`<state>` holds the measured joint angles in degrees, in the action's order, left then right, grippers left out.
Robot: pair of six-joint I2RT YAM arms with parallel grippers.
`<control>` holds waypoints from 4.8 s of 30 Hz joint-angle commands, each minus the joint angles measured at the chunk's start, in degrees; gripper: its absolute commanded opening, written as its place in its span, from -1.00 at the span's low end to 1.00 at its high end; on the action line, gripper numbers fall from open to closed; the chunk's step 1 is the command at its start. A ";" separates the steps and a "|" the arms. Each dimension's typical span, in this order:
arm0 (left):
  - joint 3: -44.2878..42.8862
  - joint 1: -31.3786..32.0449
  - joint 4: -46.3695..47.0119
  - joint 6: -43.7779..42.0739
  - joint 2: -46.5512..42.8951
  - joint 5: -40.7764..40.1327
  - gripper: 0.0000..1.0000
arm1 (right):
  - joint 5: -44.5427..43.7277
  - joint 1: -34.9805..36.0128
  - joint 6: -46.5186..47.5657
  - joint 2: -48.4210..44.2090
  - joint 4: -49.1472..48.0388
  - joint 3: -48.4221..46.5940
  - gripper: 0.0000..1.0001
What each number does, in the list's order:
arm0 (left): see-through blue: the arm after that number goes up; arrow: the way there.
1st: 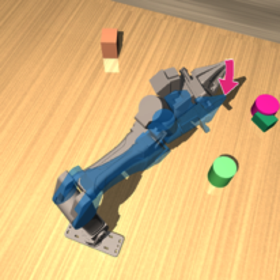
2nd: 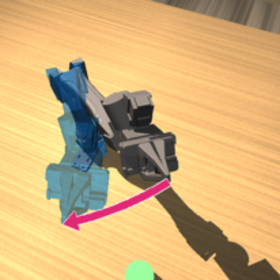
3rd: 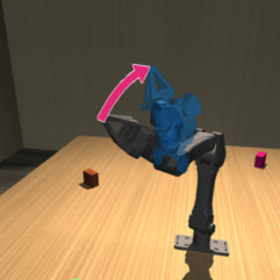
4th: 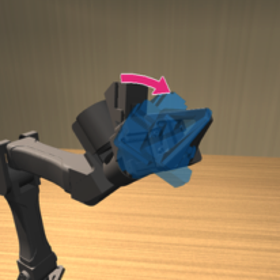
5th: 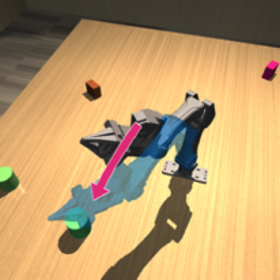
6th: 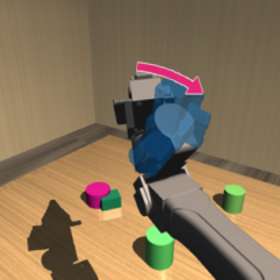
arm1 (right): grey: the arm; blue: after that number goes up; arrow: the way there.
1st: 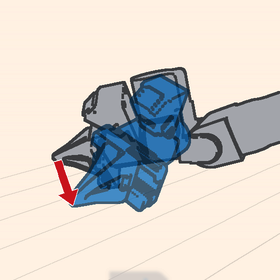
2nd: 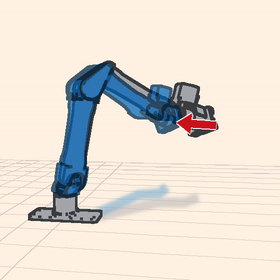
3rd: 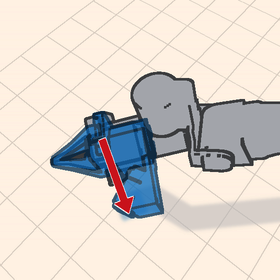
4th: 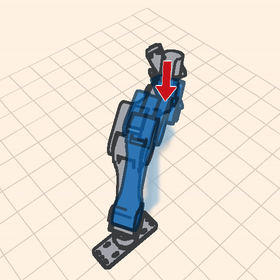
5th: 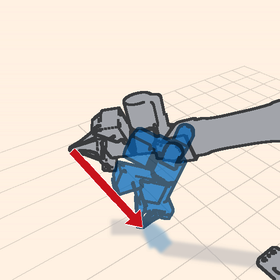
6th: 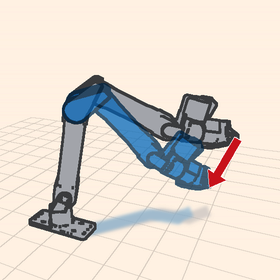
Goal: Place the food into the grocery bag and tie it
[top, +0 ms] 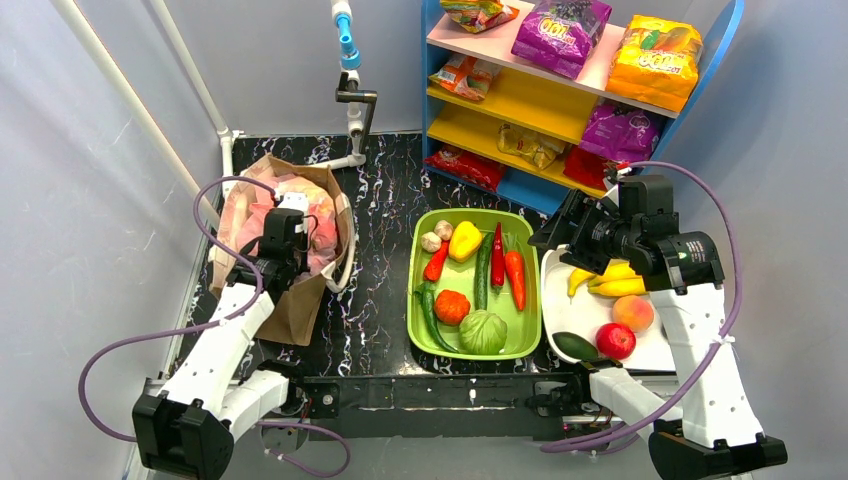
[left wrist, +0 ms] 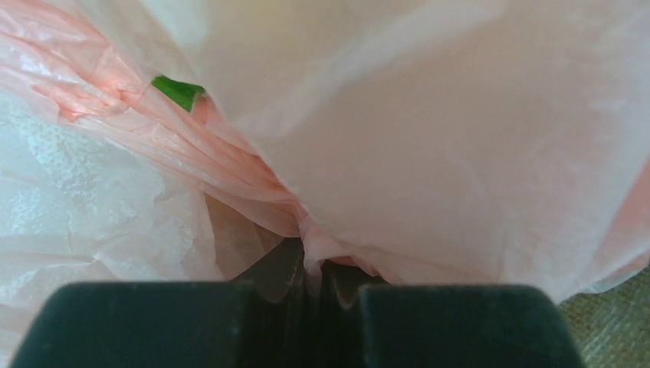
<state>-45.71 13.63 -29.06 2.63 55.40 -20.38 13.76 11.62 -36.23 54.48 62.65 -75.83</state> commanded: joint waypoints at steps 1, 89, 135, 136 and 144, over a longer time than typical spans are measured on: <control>-3.31 -0.18 -7.08 3.56 -0.26 -0.60 -0.69 | 0.96 -0.27 -0.59 -0.72 -1.58 -0.82 0.71; -49.50 24.31 -14.14 29.15 23.24 23.43 -0.85 | 2.95 -0.28 0.74 -0.14 -5.89 0.31 0.72; -25.51 -4.29 -26.35 25.24 0.58 5.03 -0.55 | 11.63 28.89 -2.58 51.73 -9.10 -34.30 -0.12; -24.94 -4.31 -25.68 25.06 0.39 5.29 -0.60 | 11.68 28.98 -2.44 52.30 -8.85 -34.74 -0.16; -25.67 -4.31 -21.32 23.26 -0.25 10.56 -1.00 | 12.44 30.19 -0.87 54.72 -6.70 -40.00 -0.97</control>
<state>-70.52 9.80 -53.58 27.33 56.25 -13.06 24.88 40.75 -38.72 109.32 54.50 -110.59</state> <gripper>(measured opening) 0.017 0.069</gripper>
